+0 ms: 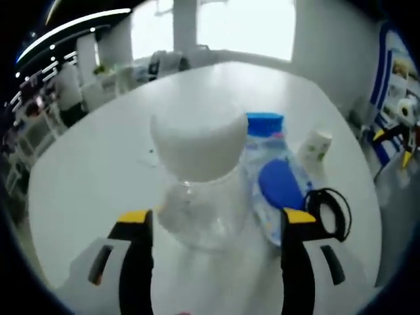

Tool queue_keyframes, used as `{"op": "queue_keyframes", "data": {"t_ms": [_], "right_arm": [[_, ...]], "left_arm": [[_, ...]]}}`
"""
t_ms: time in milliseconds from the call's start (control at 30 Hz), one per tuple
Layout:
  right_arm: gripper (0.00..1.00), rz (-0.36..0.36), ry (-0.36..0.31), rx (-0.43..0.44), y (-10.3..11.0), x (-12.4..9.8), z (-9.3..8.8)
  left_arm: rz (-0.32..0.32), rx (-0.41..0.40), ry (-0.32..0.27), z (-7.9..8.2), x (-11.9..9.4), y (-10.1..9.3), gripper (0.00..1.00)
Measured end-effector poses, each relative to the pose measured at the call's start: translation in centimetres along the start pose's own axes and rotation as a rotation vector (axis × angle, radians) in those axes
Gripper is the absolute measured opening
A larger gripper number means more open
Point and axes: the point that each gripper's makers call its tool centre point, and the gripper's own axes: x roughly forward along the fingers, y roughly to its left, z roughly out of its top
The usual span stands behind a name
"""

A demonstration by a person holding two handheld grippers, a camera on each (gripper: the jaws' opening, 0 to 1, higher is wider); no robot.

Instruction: Arrange the tabletop items into an orderly group along one side of the table until the central work area is clear of visible clutter.

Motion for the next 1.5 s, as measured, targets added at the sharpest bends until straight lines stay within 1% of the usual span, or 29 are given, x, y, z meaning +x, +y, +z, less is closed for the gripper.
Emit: {"op": "queue_keyframes", "data": {"t_ms": [100, 133, 167, 333, 367, 400, 467, 500, 533, 600, 633, 667, 733, 767, 867, 933, 967, 1000, 1067, 1100, 1167, 1267, 1300, 1333, 1367, 1400, 1433, 1500], "right_arm": [[0.75, -0.002, -0.003, 0.005, -0.1, -0.1, 0.1], [0.75, -0.004, -0.005, 0.005, -0.1, -0.1, 0.1], [0.75, -0.005, -0.006, 0.006, -0.2, -0.1, 0.1], [0.75, -0.006, -0.009, 0.006, -0.1, -0.1, 0.2], [0.75, -0.005, -0.008, 0.006, -0.1, -0.1, 0.2], [0.75, -0.005, -0.008, 0.005, -0.1, -0.1, 0.2], [0.75, -0.007, -0.009, 0.002, -0.1, -0.1, 0.2], [0.75, -0.008, -0.009, 0.004, -0.1, -0.1, 0.2], [0.75, -0.006, -0.01, 0.007, -0.1, -0.1, 0.2], [0.75, -0.006, -0.012, 0.005, -0.1, -0.1, 0.2], [0.75, -0.005, -0.013, 0.005, -0.1, -0.1, 0.2], [0.75, -0.004, -0.013, 0.005, -0.1, -0.2, 0.2], [0.75, -0.005, -0.014, 0.002, -0.1, -0.2, 0.2], [0.75, -0.005, -0.016, 0.004, -0.1, -0.2, 0.3], [0.75, -0.006, -0.021, 0.009, -0.2, -0.2, 0.4], [0.75, -0.005, -0.022, 0.006, -0.1, -0.2, 0.4], [0.75, -0.004, -0.022, 0.005, -0.1, -0.2, 0.4], [0.75, -0.003, -0.021, 0.004, -0.1, -0.2, 0.4], [0.75, -0.001, -0.022, 0.003, 0.0, -0.2, 0.4], [0.75, 0.0, -0.023, 0.003, 0.0, -0.2, 0.4], [0.75, 0.0, -0.026, 0.005, 0.0, -0.3, 0.5], [0.75, 0.0, -0.028, 0.007, 0.0, -0.3, 0.6], [0.75, 0.001, -0.028, 0.008, 0.0, -0.3, 0.6], [0.75, 0.001, -0.029, 0.008, 0.0, -0.3, 0.6], [0.75, 0.001, -0.031, 0.01, 0.0, -0.3, 0.6], [0.75, 0.001, -0.032, 0.01, 0.0, -0.3, 0.6], [0.75, 0.0, -0.034, 0.011, 0.0, -0.3, 0.7], [0.75, 0.0, -0.033, 0.012, 0.0, -0.3, 0.7]], "left_arm": [[0.012, -0.012, -0.003, 0.2, -0.1, 0.1, 0.76], [0.029, -0.031, -0.016, 0.4, -0.1, 0.2, 0.76], [0.029, -0.058, -0.036, 0.7, -0.1, 0.0, 0.76], [0.071, -0.096, -0.068, 1.1, -0.2, -0.1, 0.76], [0.081, -0.153, -0.098, 1.4, -0.1, -0.2, 0.77], [0.093, -0.187, -0.113, 1.6, -0.1, -0.2, 0.78], [0.133, -0.209, -0.144, 2.0, -0.2, 0.3, 0.78], [0.167, -0.251, -0.174, 2.2, -0.4, 0.6, 0.78], [0.178, -0.264, -0.183, 2.2, -0.4, 0.6, 0.79], [0.213, -0.247, -0.167, 1.8, -0.4, 0.7, 0.79], [0.246, -0.238, -0.152, 1.5, -0.4, 1.1, 0.79], [0.29, -0.249, -0.156, 1.3, -0.6, 1.7, 0.79], [0.316, -0.311, -0.194, 1.6, -0.8, 2.0, 0.8], [0.329, -0.329, -0.209, 1.7, -1.0, 2.2, 0.8], [0.356, -0.294, -0.195, 1.6, -0.9, 1.9, 0.8], [0.369, -0.295, -0.194, 1.6, -0.8, 1.5, 0.8], [0.402, -0.301, -0.194, 1.5, -1.0, 1.5, 0.8], [0.418, -0.31, -0.194, 1.4, -1.0, 1.5, 0.81], [0.474, -0.32, -0.186, 0.9, -1.2, 1.7, 0.8], [0.478, -0.324, -0.186, 0.8, -1.1, 1.5, 0.8], [0.502, -0.359, -0.198, 0.7, -1.2, 1.5, 0.8], [0.554, -0.372, -0.19, 0.5, -1.3, 1.6, 0.8], [0.582, -0.363, -0.178, 0.3, -1.6, 1.8, 0.8], [0.592, -0.36, -0.185, 0.4, -1.7, 1.9, 0.8], [0.595, -0.384, -0.206, 0.6, -1.7, 1.9, 0.8], [0.586, -0.397, -0.207, 0.6, -1.6, 1.8, 0.78], [0.588, -0.395, -0.201, 0.6, -1.5, 1.8, 0.77], [0.596, -0.396, -0.205, 0.9, -1.5, 1.6, 0.76]]}}
